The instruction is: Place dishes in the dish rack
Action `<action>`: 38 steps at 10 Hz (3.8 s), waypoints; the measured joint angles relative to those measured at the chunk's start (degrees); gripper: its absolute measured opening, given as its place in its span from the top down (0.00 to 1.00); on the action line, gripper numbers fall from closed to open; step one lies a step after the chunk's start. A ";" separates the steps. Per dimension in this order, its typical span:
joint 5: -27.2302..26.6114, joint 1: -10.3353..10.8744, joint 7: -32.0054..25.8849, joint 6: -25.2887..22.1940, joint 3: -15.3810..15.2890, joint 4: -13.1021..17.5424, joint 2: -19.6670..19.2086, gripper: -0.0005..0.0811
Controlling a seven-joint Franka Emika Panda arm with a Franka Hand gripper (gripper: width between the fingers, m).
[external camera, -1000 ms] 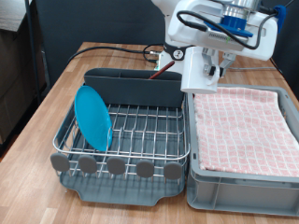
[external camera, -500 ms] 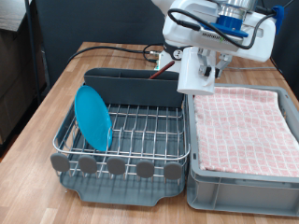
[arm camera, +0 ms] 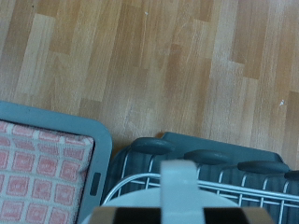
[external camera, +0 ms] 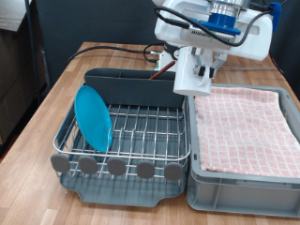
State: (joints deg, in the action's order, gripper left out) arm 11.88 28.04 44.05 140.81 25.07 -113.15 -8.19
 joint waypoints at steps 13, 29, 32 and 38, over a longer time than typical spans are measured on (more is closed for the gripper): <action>-11.94 -4.65 -2.07 3.15 -1.43 8.77 -14.19 0.90; -17.52 -12.23 -5.38 3.29 -7.42 15.19 -26.02 0.90; -17.83 -13.42 -6.01 3.01 -8.56 15.78 -26.65 0.88; -17.74 -14.27 -7.48 -2.02 -9.39 17.83 -27.79 0.24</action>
State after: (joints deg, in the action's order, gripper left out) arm -5.86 13.77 36.56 138.79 15.68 -95.32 -35.98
